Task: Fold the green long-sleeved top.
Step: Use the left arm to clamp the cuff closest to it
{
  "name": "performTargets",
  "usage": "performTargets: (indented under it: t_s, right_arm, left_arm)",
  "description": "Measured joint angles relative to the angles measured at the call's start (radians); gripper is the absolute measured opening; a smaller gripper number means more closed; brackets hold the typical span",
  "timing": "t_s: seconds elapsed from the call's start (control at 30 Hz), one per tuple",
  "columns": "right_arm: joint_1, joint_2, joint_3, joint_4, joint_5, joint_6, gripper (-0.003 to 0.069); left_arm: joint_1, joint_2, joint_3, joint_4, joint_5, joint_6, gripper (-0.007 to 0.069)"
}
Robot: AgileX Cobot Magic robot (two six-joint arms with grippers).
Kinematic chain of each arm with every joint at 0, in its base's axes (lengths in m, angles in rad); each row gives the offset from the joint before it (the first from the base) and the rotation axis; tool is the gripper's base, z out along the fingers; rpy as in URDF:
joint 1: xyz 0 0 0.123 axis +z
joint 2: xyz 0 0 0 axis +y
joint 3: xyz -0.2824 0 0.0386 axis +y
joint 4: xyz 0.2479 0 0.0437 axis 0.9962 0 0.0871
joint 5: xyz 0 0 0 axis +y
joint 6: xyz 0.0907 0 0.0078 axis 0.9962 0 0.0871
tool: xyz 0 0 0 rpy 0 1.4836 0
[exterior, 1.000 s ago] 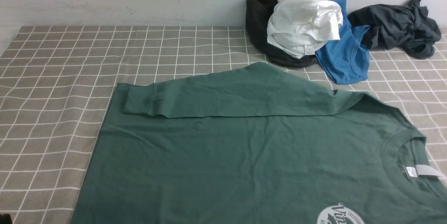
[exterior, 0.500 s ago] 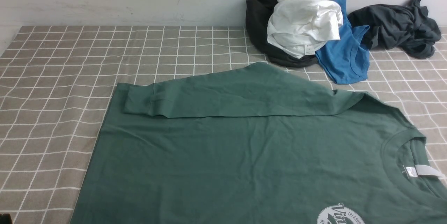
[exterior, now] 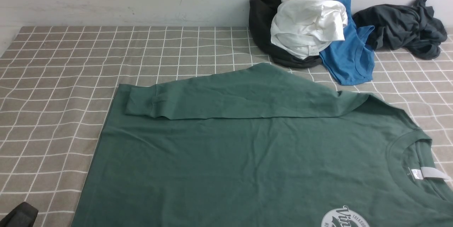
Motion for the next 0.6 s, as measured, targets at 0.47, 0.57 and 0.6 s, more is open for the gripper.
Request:
performTargets:
  t_s: [0.47, 0.57, 0.6]
  right_arm:
    - [0.0, 0.0, -0.001, 0.599, -0.007, 0.181, -0.0014]
    - [0.0, 0.0, 0.001, 0.577, -0.041, 0.12, -0.0014]
    - [0.0, 0.0, 0.001, 0.567, -0.059, 0.074, -0.0014]
  left_arm:
    - [0.0, 0.0, -0.008, -0.294, -0.033, 0.153, -0.0008]
    - [0.0, 0.0, -0.048, -0.294, -0.004, 0.248, -0.0008]
    - [0.0, 0.0, -0.083, -0.294, 0.019, 0.31, -0.0008]
